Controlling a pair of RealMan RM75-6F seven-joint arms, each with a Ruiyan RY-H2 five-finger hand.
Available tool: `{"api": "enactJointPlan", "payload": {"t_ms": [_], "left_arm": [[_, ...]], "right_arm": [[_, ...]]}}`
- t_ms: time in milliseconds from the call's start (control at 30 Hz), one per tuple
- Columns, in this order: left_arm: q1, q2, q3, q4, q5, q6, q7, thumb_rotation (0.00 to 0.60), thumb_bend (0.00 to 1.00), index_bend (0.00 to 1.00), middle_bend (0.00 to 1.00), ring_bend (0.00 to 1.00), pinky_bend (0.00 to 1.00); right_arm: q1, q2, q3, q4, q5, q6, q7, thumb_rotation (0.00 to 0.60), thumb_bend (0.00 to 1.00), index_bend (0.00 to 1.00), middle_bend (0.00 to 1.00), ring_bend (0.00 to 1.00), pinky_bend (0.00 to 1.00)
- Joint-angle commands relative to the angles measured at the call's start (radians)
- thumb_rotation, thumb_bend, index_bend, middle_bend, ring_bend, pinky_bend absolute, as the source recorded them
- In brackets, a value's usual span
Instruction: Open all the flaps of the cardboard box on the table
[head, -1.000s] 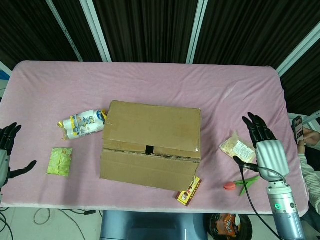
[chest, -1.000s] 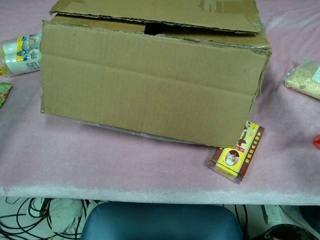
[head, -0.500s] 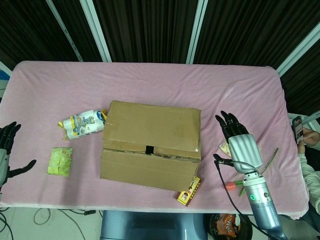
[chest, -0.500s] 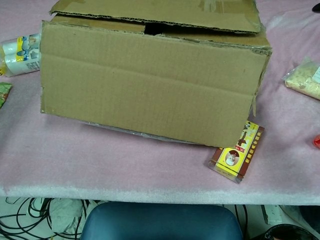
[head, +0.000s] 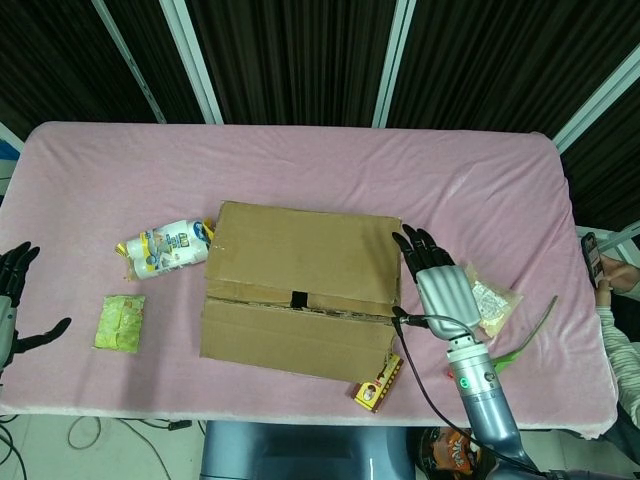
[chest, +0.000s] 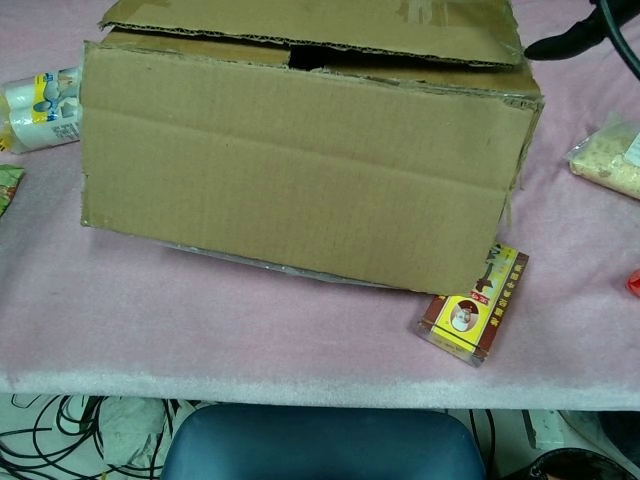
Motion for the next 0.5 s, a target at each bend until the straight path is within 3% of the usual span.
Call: {"api": "enactJointPlan", "payload": {"t_ms": [33,500], "left_arm": [[-0.001,0.0,0.0,0.0,-0.001,-0.001,-0.002,0.6,0.13,0.0,0.01,0.0,0.0],[-0.005,0.003,-0.002,0.004,-0.01,0.001,-0.017,0.6,0.13,0.0,0.01,0.0,0.0]], "right_arm": [[0.012,-0.02,-0.002,0.008,0.009,0.003,-0.003,0.6,0.22,0.0,0.0,0.0,0.23],[0.046,-0.083,-0.014,0.045,0.038,0.02,-0.007,0.6,0.22,0.0,0.0,0.0,0.23]]}}
